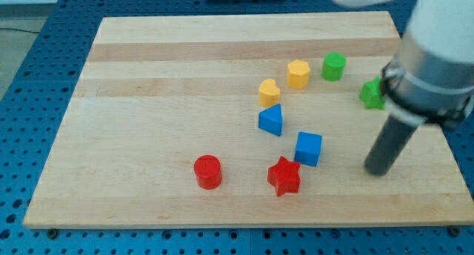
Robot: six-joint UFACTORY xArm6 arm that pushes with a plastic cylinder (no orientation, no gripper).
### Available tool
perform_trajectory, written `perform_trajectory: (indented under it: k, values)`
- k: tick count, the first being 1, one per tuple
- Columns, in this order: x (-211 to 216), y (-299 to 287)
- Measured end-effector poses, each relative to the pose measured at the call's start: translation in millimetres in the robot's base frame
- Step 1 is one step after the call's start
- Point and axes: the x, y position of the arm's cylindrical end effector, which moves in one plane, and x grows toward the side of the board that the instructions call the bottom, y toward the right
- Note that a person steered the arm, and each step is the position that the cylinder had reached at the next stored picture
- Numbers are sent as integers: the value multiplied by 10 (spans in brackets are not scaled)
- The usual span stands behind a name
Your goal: Keep the green circle above the yellow hexagon
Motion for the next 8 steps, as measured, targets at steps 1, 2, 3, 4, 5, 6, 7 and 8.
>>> perform_trajectory:
  k: [1,2,3,4,5,6,7,8]
  values:
    - [-605,166]
    - [-1028,212]
    - [-1169,19]
    - [-1093,-310]
    - [-1297,-577]
    - [-1505,-614]
    - [-1827,-557]
    - [-1891,-539]
